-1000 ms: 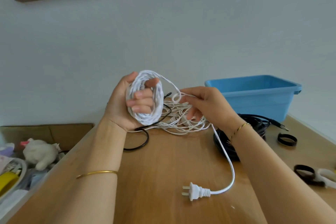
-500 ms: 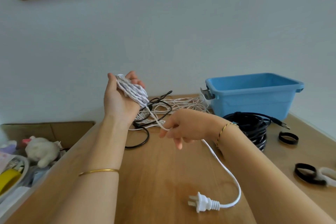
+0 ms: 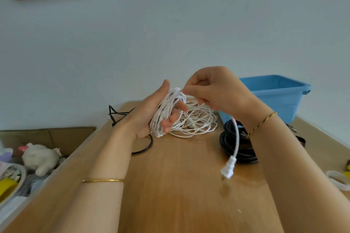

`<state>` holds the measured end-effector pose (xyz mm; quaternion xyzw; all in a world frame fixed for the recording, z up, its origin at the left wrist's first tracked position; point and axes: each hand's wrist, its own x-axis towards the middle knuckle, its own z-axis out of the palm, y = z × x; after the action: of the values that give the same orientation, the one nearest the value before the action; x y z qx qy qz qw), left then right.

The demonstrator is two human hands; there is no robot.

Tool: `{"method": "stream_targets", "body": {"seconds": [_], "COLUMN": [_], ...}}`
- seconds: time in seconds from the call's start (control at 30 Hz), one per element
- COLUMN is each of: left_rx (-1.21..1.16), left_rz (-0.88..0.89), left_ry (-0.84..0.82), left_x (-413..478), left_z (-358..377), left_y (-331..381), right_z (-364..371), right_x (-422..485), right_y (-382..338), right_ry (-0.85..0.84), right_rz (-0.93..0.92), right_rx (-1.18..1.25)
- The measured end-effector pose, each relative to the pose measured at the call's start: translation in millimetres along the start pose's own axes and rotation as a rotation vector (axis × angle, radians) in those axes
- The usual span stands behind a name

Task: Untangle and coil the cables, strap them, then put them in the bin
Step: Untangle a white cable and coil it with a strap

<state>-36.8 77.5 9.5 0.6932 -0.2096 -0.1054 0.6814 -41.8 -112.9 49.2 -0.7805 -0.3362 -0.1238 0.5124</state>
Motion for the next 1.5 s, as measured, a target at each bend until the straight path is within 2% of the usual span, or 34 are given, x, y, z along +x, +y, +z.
{"method": "stream_targets", "body": {"seconds": [0.07,0.27,0.4,0.57,0.7,0.8,0.87,0.93,1.03,1.1,1.17,1.3,1.4,1.5], "left_rx": [-0.138,-0.512,-0.741,-0.839,-0.981,-1.029,-1.025,-0.994,-0.897,-0.847,-0.803,-0.699,-0.644,-0.587], "left_rz": [0.034,0.057,0.093,0.162,0.253,0.331,0.382,0.422,0.465,0.488,0.502,0.518,0.507,0.468], "left_ry": [-0.147,-0.384,-0.425,-0.407,-0.317,-0.114,0.021,0.129,0.27,0.288,0.264,0.232,0.248,0.289], "left_x": [-0.6,1.7,2.4,2.9,-0.9,-4.7,-5.4,-4.9,-4.6,-4.7,-4.8,-4.7,-4.9,-4.4], "left_z": [0.6,1.1,1.3,0.4,-3.3,-6.2,-5.5,-1.3,4.8,6.8,8.0,11.3,13.7,20.6], "left_y": [1.3,6.2,11.5,13.4,19.0,20.8,20.0,20.9,22.9,23.0,22.2,21.7,23.7,25.6], "right_z": [4.0,24.9,34.7,52.6,63.7,70.6,73.5,75.5,80.8,86.0,90.3,92.9,90.4,85.5], "right_x": [1.2,4.3,4.9,2.3,2.3,0.8,1.2,1.3,-0.1,-1.8,-3.2,-3.5,-1.7,0.0], "right_y": [4.2,12.9,20.0,24.5,35.4,40.2,39.8,37.6,31.6,27.3,23.5,19.4,17.6,20.3], "right_ry": [0.091,0.239,0.296,0.193,0.269,0.261,0.221,0.181,0.118,0.067,0.028,0.009,-0.022,0.001], "right_rz": [-0.019,0.039,0.096,0.097,0.119,0.106,0.112,0.149,0.203,0.199,0.173,0.128,0.145,0.166], "right_rx": [0.081,0.462,0.6,0.659,0.534,0.338,0.308,0.378,0.642,0.712,0.645,0.642,0.724,0.708]}}
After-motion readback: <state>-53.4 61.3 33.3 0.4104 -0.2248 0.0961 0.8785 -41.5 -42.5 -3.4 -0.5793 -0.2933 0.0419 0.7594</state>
